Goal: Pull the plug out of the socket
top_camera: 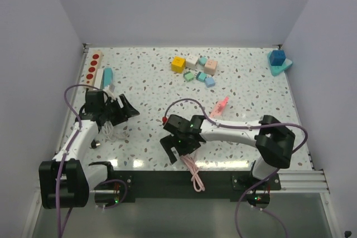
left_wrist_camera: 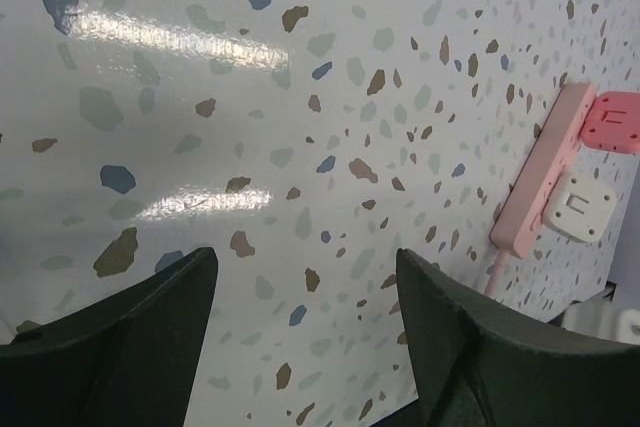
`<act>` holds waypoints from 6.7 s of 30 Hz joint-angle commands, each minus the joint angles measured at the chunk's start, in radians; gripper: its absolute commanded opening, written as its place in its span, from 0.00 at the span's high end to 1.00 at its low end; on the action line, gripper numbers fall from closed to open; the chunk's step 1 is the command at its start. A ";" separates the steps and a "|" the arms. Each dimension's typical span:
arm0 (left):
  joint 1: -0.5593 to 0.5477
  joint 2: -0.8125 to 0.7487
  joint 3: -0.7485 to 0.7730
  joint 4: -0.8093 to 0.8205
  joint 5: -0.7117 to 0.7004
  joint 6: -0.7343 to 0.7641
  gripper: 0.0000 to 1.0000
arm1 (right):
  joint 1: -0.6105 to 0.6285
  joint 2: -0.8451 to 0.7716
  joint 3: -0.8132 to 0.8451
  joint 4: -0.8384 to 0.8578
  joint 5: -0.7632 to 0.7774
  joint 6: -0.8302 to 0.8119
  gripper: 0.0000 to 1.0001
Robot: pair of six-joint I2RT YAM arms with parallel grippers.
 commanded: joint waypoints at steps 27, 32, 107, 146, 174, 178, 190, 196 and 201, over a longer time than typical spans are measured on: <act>-0.146 0.133 0.067 0.163 0.174 0.009 0.19 | -0.821 0.109 0.390 -0.227 0.347 0.068 0.29; -0.180 0.149 0.102 0.172 0.201 0.017 0.18 | -0.830 0.152 0.347 -0.184 0.311 0.096 0.35; -0.603 0.677 0.328 0.613 -0.081 -0.206 1.00 | -0.772 -0.100 0.066 0.344 -0.186 -0.147 1.00; -0.468 0.571 0.317 0.623 0.127 -0.171 1.00 | -0.703 0.031 0.088 0.355 -0.536 -0.248 0.12; -0.459 0.558 0.345 0.459 -0.003 -0.095 1.00 | -0.540 0.025 0.113 0.228 -0.373 -0.153 1.00; -0.428 0.551 0.308 0.442 -0.027 -0.075 1.00 | -0.598 -0.122 0.045 0.264 -0.533 -0.139 1.00; -0.358 0.525 0.358 0.298 -0.067 0.023 1.00 | -0.769 -0.058 0.154 0.133 -0.492 -0.233 1.00; -0.235 0.524 0.570 0.044 -0.203 0.161 1.00 | -0.819 0.198 0.414 0.186 -0.228 -0.134 1.00; -0.154 0.629 0.803 -0.173 -0.331 0.289 1.00 | -0.853 0.368 0.594 0.238 -0.218 -0.040 1.00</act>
